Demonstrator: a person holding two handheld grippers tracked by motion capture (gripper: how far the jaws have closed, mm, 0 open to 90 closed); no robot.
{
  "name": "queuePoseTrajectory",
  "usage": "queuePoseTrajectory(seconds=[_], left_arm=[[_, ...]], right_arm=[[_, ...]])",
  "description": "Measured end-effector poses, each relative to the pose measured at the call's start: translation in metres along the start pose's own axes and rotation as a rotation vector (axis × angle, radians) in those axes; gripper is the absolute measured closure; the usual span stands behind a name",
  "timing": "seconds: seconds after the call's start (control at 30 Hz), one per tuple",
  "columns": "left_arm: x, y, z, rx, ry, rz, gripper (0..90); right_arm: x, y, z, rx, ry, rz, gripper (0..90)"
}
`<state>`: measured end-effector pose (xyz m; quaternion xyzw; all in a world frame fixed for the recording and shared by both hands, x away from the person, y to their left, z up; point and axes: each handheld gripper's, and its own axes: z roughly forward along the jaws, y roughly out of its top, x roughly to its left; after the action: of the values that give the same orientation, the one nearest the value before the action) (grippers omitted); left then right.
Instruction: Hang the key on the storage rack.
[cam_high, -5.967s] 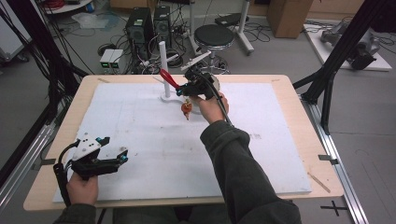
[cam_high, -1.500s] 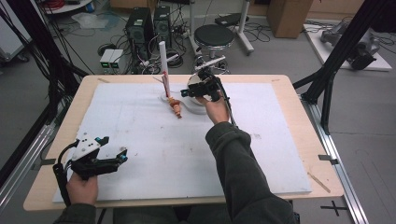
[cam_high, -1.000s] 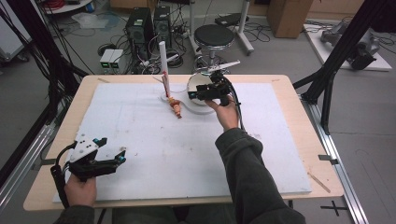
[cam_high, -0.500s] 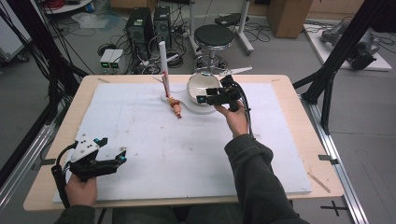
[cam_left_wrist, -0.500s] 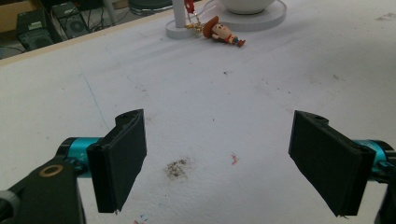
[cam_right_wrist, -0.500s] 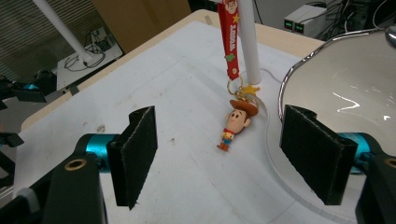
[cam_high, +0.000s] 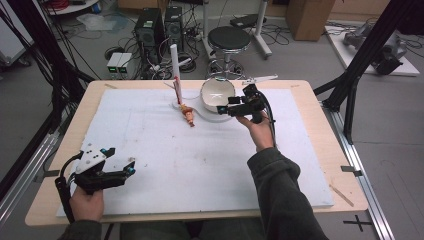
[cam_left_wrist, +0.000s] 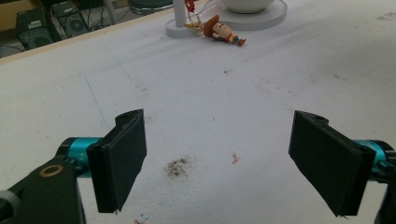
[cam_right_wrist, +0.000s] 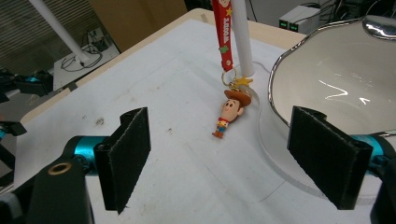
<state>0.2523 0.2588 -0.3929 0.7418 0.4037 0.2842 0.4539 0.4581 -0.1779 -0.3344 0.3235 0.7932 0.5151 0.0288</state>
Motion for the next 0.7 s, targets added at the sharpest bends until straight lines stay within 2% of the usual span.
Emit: queuePoseTrajectory(seconds=[0.47,0.7], left_arm=[[0.0,0.0,0.0,-0.001,0.0,0.0,19.6],[0.0,0.0,0.0,0.0,-0.002,0.001,19.6]], right_arm=[[0.003,-0.003,-0.011,-0.003,0.003,-0.007,16.8],[0.003,-0.009,-0.02,-0.017,-0.019,-0.008,16.7]])
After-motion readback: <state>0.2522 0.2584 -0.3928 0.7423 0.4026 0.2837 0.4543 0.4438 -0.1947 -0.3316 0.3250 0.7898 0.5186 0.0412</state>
